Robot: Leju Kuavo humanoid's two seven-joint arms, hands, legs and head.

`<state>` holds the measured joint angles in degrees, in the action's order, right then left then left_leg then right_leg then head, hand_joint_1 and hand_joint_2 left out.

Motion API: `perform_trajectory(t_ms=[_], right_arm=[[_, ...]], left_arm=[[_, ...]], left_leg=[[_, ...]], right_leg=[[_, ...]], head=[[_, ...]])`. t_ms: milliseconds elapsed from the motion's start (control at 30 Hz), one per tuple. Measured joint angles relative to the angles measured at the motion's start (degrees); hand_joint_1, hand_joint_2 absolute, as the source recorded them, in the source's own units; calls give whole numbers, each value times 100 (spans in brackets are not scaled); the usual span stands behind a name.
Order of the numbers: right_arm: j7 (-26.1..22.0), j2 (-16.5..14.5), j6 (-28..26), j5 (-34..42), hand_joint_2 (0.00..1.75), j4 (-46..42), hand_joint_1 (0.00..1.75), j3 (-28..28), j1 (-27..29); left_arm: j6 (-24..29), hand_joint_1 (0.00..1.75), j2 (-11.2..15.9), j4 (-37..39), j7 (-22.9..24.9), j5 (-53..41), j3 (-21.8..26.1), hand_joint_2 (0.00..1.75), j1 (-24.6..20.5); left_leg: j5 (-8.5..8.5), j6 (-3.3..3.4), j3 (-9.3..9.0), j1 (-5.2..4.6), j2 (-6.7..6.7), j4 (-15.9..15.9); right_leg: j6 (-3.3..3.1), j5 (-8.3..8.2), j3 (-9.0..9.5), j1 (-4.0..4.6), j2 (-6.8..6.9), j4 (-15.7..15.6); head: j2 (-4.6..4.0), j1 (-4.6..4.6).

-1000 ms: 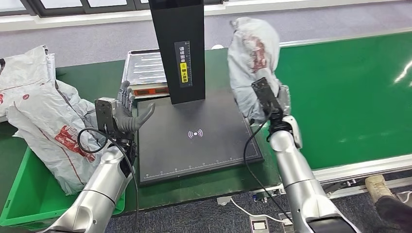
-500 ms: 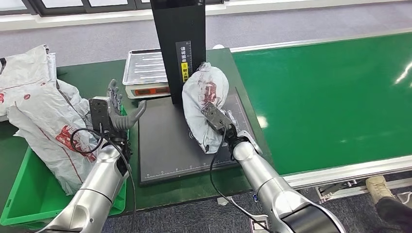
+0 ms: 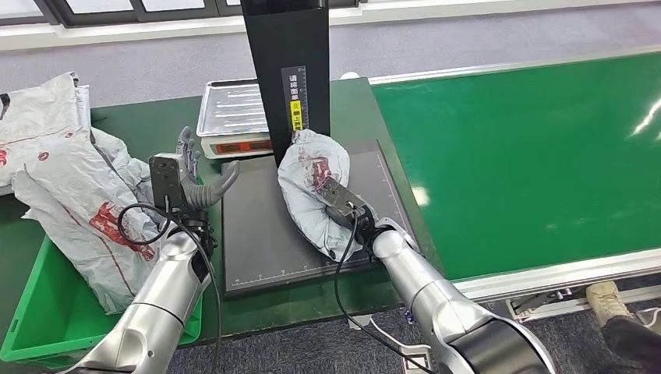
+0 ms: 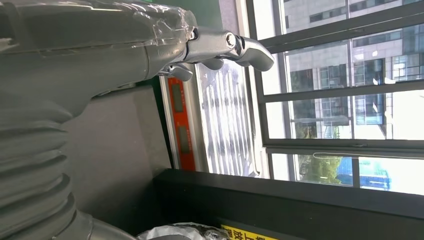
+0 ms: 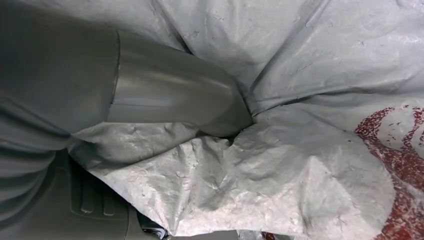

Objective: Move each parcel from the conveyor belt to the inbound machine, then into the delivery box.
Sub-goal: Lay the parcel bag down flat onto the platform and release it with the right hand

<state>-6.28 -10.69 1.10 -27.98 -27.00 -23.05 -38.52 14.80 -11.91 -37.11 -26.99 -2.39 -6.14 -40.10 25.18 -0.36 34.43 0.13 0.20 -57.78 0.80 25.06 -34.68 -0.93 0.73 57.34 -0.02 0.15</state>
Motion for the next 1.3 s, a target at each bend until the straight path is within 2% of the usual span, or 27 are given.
perform_trajectory(t_ms=[400, 533, 567, 700, 933, 1033, 1167, 1300], right_arm=[[-372, -177, 91, -126, 175, 160, 175, -197, -108], [-656, -224, 36, -90, 175, 169, 19, -250, -112], [-774, -233, -28, -72, 175, 169, 19, -272, -110], [-1090, -240, -281, -8, 175, 169, 0, -304, -76], [-1490, -159, -749, 310, 175, -33, 0, -289, 177], [-1555, -30, -1005, 356, 175, -326, 0, -215, 383], [-1364, 228, -1298, 355, 175, -1024, 0, 43, 755], [-1345, 525, -947, 539, 175, -1720, 0, 419, 1094]], left_arm=[[0, 0, -33, 2, -50, 49, 0, 175, 0], [-7, 0, -49, 4, -69, 49, -1, 175, -1], [-13, 0, -61, 7, -67, 48, -3, 175, -5], [-25, 0, -115, 31, -56, 45, -13, 175, -43], [-69, 0, -162, 159, -126, 58, -37, 175, -156], [-60, 0, -161, 222, -139, 32, -85, 175, -203], [29, 0, -150, 290, -85, -181, -211, 175, -242], [140, 0, -131, 332, -29, -416, -337, 175, -262]], left_leg=[[-2, -1, 0, 0, 1, 0], [-1, -1, 2, 0, 2, 0], [-1, -1, 2, 0, 2, 0], [-1, -1, 3, 0, 1, 0], [-1, -1, 2, 0, 4, -1], [-1, -1, 3, 0, 4, -1], [0, 0, 5, -2, 1, -1], [2, 2, 6, -6, 1, -1]], right_leg=[[-2, -3, -3, 1, -2, 2], [-2, -2, -5, 1, -2, 1], [-2, -2, -6, 1, -2, 1], [-2, -2, -6, 0, 0, 0], [-2, -2, -8, 0, -3, -1], [-2, -2, -8, 0, -2, -1], [-1, -2, -7, -2, 0, -3], [-1, -2, -8, -5, -1, -3]], head=[[0, -1], [0, 0], [0, 0], [0, -1], [0, -1], [0, -1], [0, 0], [0, 0]])
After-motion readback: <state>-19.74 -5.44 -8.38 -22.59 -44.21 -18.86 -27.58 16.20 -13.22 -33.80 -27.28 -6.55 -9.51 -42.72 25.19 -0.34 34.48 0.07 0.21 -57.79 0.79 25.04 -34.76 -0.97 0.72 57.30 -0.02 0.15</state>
